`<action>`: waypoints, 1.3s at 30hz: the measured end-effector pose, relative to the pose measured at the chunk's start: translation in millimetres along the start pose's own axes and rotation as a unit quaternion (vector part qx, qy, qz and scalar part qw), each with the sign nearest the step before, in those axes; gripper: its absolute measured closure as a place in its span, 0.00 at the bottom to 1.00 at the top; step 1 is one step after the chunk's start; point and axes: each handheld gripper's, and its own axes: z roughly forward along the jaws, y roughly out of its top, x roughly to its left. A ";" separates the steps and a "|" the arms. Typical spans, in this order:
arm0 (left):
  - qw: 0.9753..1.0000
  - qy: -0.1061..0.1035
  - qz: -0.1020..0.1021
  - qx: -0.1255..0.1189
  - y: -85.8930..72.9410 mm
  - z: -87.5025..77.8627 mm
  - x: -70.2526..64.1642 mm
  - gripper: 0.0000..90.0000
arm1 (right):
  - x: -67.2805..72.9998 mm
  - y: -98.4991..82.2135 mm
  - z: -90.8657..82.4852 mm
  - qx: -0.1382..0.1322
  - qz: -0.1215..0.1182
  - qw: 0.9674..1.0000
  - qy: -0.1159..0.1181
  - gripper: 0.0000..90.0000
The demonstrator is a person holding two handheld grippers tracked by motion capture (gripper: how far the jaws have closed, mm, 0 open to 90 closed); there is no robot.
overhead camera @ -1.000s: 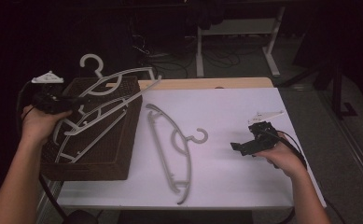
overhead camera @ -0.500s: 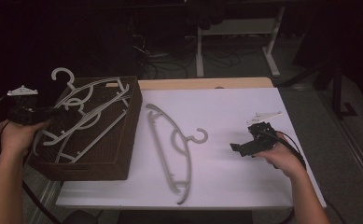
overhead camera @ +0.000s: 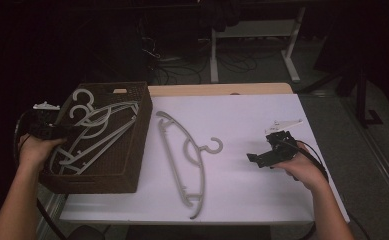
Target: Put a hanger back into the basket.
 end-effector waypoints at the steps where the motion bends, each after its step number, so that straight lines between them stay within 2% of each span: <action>1: 1.000 0.002 -0.003 -0.002 0.5 -0.9 0.4 0.74 | 0.1 -0.1 0.0 0.000 0.000 1.000 0.000 0.00; 3: 1.000 0.003 -0.003 -0.005 1.5 -1.7 0.0 0.66 | 0.2 -0.1 0.1 -0.001 -0.002 1.000 0.000 0.00; 6: 1.000 -0.009 -0.005 -0.019 4.1 -3.8 -3.7 0.58 | 0.6 -0.1 0.0 0.000 -0.004 1.000 0.000 0.00; 11: 0.998 -0.044 -0.003 -0.044 11.0 -7.1 -17.4 0.45 | 0.7 0.1 -0.1 -0.001 -0.004 1.000 0.001 0.00; 14: 0.995 -0.073 -0.001 -0.061 16.5 -9.3 -29.5 0.40 | 1.8 0.2 -0.1 0.000 -0.005 1.000 0.001 0.00; 18: 0.991 -0.111 0.019 -0.078 26.2 -11.6 -54.2 0.40 | 4.0 1.0 0.4 -0.001 -0.007 1.000 0.003 0.00; 21: 0.986 -0.140 0.037 -0.087 34.5 -11.2 -75.3 0.49 | 5.5 1.1 1.6 0.001 -0.008 1.000 0.003 0.00; 23: 0.981 -0.163 0.045 -0.091 39.8 -9.9 -89.7 0.59 | 5.9 1.0 1.5 0.001 -0.008 1.000 0.003 0.00; 26: 0.975 -0.191 0.069 -0.092 47.2 -8.4 -115.7 0.73 | 6.2 0.7 1.0 -0.001 -0.005 1.000 0.005 0.00; 29: 0.968 -0.215 0.086 -0.096 51.5 -7.6 -139.4 0.84 | 5.5 0.0 0.2 -0.003 -0.004 1.000 0.007 0.00; 30: 0.968 -0.215 0.086 -0.096 51.5 -7.6 -139.4 0.88 | 5.5 0.0 0.2 -0.003 -0.004 1.000 0.007 0.00; 31: 0.962 -0.236 0.098 -0.095 53.9 -6.2 -159.5 0.97 | 4.5 -0.1 -1.6 -0.008 -0.002 1.000 0.009 0.00; 35: 0.953 -0.264 0.118 -0.093 56.2 -1.3 -197.8 1.00 | 4.1 -0.3 -3.3 -0.012 -0.002 1.000 0.009 0.00; 37: 0.949 -0.273 0.130 -0.089 56.6 2.4 -217.8 1.00 | 4.1 -0.3 -3.6 -0.013 -0.001 1.000 0.009 0.00; 38: 0.946 -0.279 0.146 -0.080 55.9 7.6 -237.1 1.00 | 3.8 -0.2 -4.1 -0.014 0.000 1.000 0.010 0.00; 39: 0.946 -0.279 0.146 -0.080 55.9 7.6 -237.1 1.00 | 3.8 -0.2 -4.1 -0.014 0.000 1.000 0.010 0.00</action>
